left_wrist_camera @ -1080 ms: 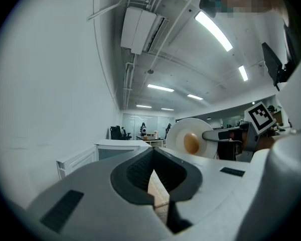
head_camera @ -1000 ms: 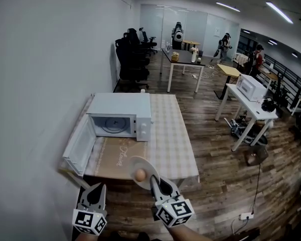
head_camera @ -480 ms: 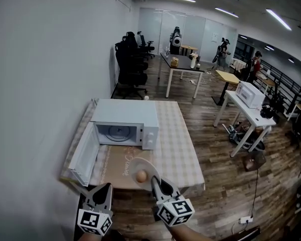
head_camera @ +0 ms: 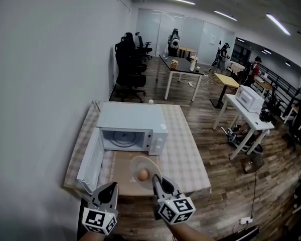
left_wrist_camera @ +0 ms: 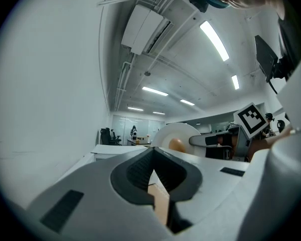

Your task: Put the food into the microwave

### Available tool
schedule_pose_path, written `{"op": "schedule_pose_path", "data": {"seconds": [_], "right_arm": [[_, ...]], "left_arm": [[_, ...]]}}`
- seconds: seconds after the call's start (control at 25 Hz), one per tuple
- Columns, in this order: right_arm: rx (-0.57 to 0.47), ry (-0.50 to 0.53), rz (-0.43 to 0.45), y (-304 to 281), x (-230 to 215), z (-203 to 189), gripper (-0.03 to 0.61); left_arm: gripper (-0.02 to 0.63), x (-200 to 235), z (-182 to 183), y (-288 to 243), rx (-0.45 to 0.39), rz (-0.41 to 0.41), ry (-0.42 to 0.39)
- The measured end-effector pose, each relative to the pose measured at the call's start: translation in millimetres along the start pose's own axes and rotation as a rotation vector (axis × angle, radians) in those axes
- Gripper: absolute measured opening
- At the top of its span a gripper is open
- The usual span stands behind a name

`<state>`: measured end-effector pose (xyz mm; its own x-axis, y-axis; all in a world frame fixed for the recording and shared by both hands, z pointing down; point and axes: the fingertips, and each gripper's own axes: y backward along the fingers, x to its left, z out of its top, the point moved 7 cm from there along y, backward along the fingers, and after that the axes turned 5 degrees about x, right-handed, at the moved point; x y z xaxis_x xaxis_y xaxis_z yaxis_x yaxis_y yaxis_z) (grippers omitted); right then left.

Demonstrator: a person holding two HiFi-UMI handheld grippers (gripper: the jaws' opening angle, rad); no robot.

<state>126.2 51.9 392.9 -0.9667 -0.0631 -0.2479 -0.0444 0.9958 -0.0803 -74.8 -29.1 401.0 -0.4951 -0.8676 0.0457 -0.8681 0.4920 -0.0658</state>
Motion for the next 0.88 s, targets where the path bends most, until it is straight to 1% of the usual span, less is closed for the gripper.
{"op": "schedule_pose_path", "data": {"seconds": [0.24,0.36,0.48,0.56,0.72,0.76,0.88], "right_arm": [[-0.005,0.008,-0.041,-22,16,-1,0.023],[-0.012,0.016,-0.048,-32,23,-9,0.023],[0.007,0.014,-0.052,-44,26,-13,0.023],[0.019,0.020,-0.055,-51,26,-14,0.023],[0.038,-0.001,-0.052,-76,15,-24,0.023],[0.046,-0.011,-0.051,-82,11,-27,0.023],[0.067,-0.034,-0.043,-104,-2,-34,0.023]], "left_arm": [[0.008,25,-3,-3,0.008,-0.036,0.018],[0.008,36,-8,-8,-0.003,-0.068,0.009],[0.008,45,-9,-10,-0.010,-0.081,0.015],[0.008,48,-11,-13,-0.007,-0.094,0.028],[0.008,55,-17,-26,0.012,-0.159,0.040],[0.008,57,-17,-31,0.014,-0.158,0.033],[0.008,66,-18,-47,0.024,-0.122,0.014]]}}
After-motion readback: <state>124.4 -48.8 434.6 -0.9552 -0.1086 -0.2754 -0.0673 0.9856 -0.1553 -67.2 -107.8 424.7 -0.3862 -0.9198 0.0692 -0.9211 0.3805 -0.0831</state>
